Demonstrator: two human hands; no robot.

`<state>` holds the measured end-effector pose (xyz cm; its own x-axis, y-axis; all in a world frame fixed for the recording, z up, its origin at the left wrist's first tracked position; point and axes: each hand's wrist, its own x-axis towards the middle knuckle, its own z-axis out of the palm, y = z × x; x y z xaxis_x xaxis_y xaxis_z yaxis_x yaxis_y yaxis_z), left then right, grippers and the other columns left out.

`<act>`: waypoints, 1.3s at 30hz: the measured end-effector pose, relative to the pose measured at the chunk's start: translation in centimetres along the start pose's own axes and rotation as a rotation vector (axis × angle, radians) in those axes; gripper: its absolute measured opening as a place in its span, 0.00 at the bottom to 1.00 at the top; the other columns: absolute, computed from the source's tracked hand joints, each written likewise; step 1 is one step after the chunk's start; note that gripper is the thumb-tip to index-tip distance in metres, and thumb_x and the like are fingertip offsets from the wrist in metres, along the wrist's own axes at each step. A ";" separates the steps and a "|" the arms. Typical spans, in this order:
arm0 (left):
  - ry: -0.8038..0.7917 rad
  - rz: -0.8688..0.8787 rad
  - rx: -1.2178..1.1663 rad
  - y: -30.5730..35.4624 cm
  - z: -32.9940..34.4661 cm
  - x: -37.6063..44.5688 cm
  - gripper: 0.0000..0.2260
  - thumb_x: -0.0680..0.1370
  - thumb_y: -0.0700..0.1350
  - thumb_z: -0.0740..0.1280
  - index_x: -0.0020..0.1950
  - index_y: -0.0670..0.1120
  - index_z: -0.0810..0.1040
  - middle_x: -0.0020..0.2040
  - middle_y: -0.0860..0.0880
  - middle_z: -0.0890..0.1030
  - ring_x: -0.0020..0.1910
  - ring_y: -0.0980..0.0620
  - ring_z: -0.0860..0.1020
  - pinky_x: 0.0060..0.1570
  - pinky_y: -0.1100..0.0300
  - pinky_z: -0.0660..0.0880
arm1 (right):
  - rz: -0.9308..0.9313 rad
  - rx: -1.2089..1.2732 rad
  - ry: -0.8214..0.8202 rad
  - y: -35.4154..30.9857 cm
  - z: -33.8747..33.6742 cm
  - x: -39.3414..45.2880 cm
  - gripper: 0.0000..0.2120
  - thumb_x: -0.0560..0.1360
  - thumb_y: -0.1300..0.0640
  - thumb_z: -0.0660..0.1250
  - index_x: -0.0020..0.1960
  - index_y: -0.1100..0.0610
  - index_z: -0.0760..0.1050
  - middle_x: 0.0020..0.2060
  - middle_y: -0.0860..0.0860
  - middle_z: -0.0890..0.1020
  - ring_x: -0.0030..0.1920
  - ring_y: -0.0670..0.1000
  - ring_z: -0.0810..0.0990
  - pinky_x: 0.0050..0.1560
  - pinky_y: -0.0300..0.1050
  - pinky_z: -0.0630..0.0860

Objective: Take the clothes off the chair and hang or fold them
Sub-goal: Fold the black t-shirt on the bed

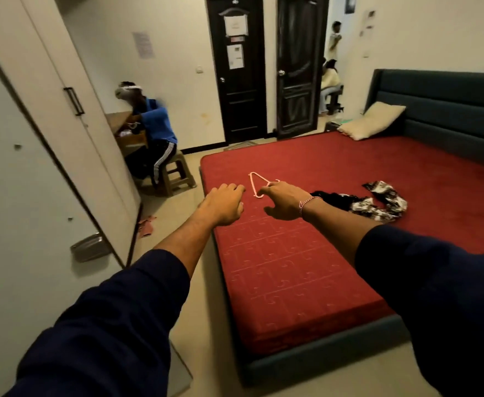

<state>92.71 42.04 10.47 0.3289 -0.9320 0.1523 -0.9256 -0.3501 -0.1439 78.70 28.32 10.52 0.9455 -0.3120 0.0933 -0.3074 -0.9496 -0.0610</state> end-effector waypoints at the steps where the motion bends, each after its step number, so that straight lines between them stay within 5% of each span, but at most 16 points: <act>1: -0.009 0.023 -0.013 1.1 0.6 1.3 0.21 0.82 0.50 0.59 0.74 0.45 0.66 0.68 0.42 0.74 0.65 0.41 0.73 0.61 0.44 0.71 | 0.029 -0.001 -0.016 1.7 0.5 -0.4 0.27 0.78 0.50 0.68 0.74 0.53 0.67 0.65 0.57 0.76 0.64 0.59 0.76 0.63 0.56 0.75; 11: -0.107 0.301 -0.080 14.3 7.5 18.2 0.21 0.82 0.48 0.59 0.73 0.42 0.65 0.68 0.40 0.73 0.65 0.39 0.72 0.60 0.43 0.72 | 0.356 0.032 -0.130 20.7 3.9 -4.1 0.27 0.78 0.51 0.67 0.75 0.56 0.67 0.66 0.58 0.75 0.66 0.59 0.74 0.65 0.55 0.73; 17: -0.168 0.374 -0.130 20.0 11.1 27.0 0.22 0.82 0.49 0.59 0.75 0.43 0.63 0.68 0.40 0.72 0.65 0.39 0.72 0.60 0.43 0.71 | 0.482 0.082 -0.163 31.0 5.5 -4.2 0.24 0.77 0.52 0.68 0.72 0.57 0.71 0.62 0.58 0.79 0.61 0.59 0.77 0.57 0.50 0.74; 23: -0.241 0.371 -0.186 22.9 14.5 33.5 0.23 0.82 0.49 0.60 0.75 0.43 0.63 0.69 0.40 0.72 0.65 0.39 0.72 0.61 0.42 0.72 | 0.521 0.129 -0.212 39.3 8.2 -3.6 0.27 0.79 0.53 0.68 0.75 0.58 0.67 0.68 0.58 0.76 0.67 0.59 0.74 0.65 0.50 0.71; 32: -0.379 0.242 -0.203 26.6 20.5 44.6 0.22 0.82 0.49 0.60 0.74 0.42 0.63 0.68 0.40 0.72 0.64 0.39 0.73 0.60 0.42 0.72 | 0.452 0.213 -0.330 54.0 12.2 2.4 0.20 0.80 0.55 0.66 0.68 0.62 0.73 0.62 0.61 0.79 0.63 0.61 0.76 0.61 0.52 0.74; 39: -0.451 0.118 -0.266 28.2 24.0 51.1 0.22 0.82 0.49 0.60 0.74 0.43 0.64 0.67 0.40 0.73 0.64 0.40 0.73 0.59 0.42 0.74 | 0.438 0.272 -0.406 63.3 14.3 8.1 0.25 0.80 0.54 0.65 0.75 0.58 0.68 0.69 0.59 0.76 0.70 0.60 0.73 0.67 0.50 0.71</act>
<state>87.87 -17.70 -9.23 0.2132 -0.9320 -0.2931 -0.9574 -0.2591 0.1274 68.46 -33.88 -6.83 0.7210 -0.5818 -0.3763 -0.6852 -0.6795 -0.2622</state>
